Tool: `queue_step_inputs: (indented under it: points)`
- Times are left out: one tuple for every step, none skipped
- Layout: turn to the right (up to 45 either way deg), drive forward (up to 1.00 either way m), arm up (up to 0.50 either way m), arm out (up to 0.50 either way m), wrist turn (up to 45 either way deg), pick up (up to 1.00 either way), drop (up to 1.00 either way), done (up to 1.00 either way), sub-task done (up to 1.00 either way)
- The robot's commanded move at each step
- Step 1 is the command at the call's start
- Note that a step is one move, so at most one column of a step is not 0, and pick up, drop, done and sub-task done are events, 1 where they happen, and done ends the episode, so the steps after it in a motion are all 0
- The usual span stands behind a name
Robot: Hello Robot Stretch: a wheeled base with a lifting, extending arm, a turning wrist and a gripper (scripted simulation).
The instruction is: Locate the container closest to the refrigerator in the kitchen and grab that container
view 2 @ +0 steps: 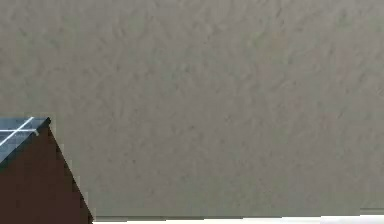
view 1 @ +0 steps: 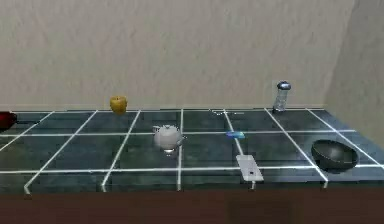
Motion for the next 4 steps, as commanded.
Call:
queue_step_inputs:
  points:
    - [-45.0,0.00,0.00,0.00,0.0,0.00,0.00,0.00,0.00]
    - [-45.0,0.00,0.00,0.00,0.0,0.00,0.00,0.00,0.00]
    - [-30.0,0.00,0.00,0.00,0.0,0.00,0.00,0.00,0.00]
    - [0.0,1.00,0.00,0.00,0.0,0.00,0.00,0.00,0.00]
